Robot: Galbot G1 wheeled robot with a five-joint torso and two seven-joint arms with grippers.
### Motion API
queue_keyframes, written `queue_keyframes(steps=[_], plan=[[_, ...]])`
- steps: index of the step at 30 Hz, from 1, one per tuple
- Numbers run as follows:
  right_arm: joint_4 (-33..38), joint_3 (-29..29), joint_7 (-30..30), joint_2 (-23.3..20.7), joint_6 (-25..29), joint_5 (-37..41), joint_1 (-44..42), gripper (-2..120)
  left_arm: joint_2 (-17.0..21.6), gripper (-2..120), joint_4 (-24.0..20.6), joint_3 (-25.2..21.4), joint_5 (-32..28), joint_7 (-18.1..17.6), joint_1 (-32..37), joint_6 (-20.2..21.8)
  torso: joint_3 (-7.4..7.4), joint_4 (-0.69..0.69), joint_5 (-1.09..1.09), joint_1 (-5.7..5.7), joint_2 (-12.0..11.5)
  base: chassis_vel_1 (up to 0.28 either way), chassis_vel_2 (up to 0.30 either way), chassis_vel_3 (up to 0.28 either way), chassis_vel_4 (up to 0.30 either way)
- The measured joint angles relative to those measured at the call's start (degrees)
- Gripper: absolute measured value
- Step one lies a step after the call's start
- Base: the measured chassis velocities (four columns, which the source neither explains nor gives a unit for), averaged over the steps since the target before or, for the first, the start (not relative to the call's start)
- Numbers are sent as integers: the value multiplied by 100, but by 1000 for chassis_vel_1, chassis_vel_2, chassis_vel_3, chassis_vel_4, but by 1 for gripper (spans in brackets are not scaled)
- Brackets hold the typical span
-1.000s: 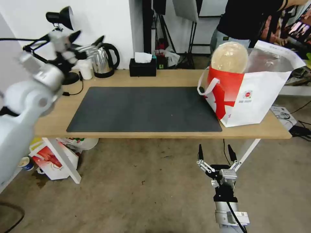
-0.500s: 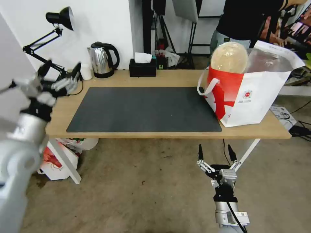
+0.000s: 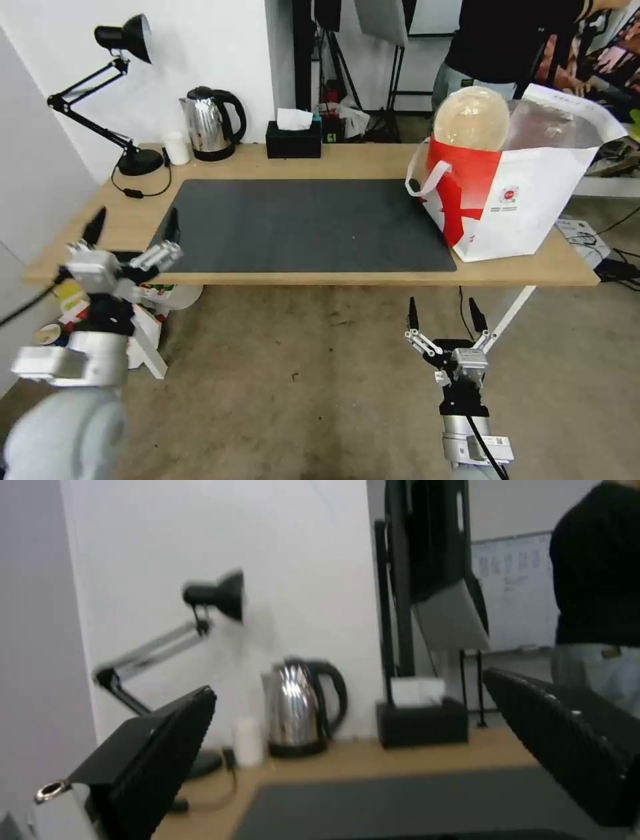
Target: Pick up the trash from the table and place it into the takeout bag.
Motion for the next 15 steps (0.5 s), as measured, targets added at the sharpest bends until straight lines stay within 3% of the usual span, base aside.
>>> queue_keyframes(steps=[3,10,15], plan=[[0,0,0,0,0,0,0,100,-123,100,392,379,166,0,-53,-208,0,-3,-1,0,0,0,0,0,0],[0,0,0,0,0,0,0,100,-286,100,863,714,539,-2,3,-574,0,-1,1,1,0,0,0,0,0],[0,0,0,0,0,0,0,100,-288,100,905,759,537,2,24,-602,0,-1,1,1,0,0,0,0,0]])
